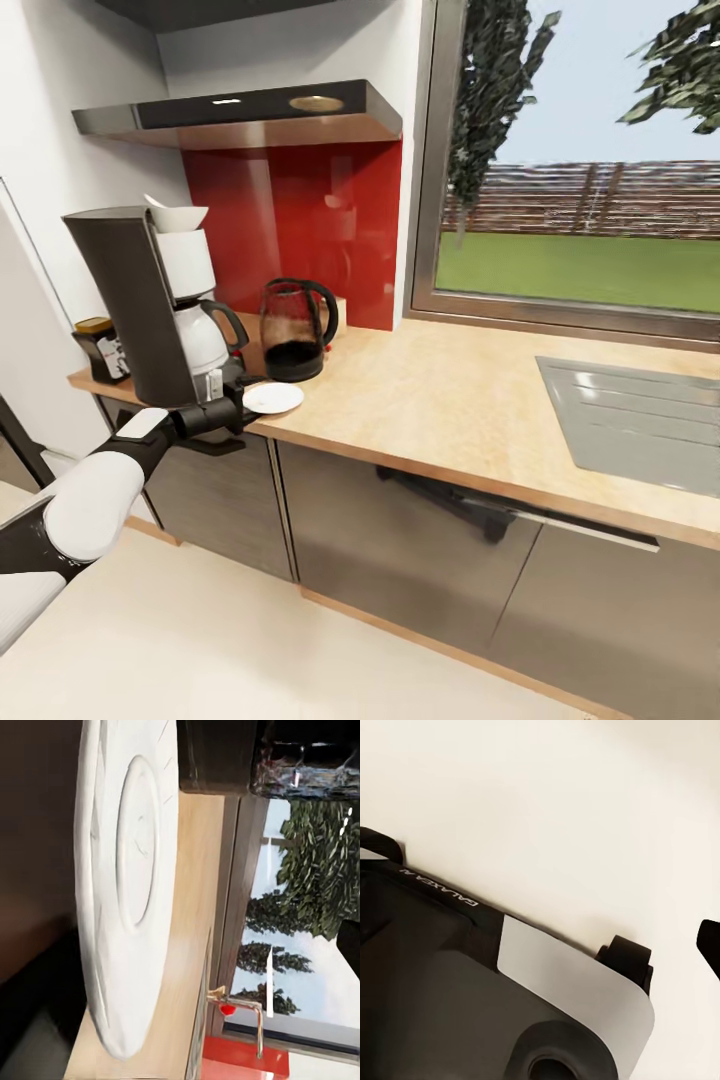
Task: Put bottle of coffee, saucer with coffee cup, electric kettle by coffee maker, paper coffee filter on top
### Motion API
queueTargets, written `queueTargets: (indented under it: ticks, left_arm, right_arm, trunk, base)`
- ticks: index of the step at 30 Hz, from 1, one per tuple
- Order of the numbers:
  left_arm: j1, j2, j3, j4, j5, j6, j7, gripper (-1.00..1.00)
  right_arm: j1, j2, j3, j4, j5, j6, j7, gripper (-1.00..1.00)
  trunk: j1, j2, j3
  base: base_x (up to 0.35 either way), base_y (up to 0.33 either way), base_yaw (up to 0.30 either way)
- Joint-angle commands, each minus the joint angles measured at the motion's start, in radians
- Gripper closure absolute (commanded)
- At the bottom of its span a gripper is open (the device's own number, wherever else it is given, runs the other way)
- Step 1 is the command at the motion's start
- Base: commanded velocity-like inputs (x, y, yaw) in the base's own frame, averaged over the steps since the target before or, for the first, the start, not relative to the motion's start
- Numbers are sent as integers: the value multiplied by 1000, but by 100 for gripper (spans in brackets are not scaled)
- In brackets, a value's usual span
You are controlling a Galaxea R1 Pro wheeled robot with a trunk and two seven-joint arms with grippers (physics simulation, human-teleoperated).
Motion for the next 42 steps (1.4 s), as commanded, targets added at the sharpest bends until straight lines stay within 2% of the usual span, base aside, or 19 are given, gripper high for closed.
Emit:
queueTargets:
  ticks: [1,42]
  left_arm:
    - [-1,0,1,1,-24,2,-5,-100]
    - [-1,4,1,7,-24,7,-9,-100]
  right_arm:
    - [-2,0,8,4,-6,-8,3,-100]
    - [-2,2,9,4,-6,-10,1,-100]
  trunk:
    - [0,-1,-1]
    - [0,-1,-1]
  base:
    - [-81,3,0]
    - [-92,2,0]
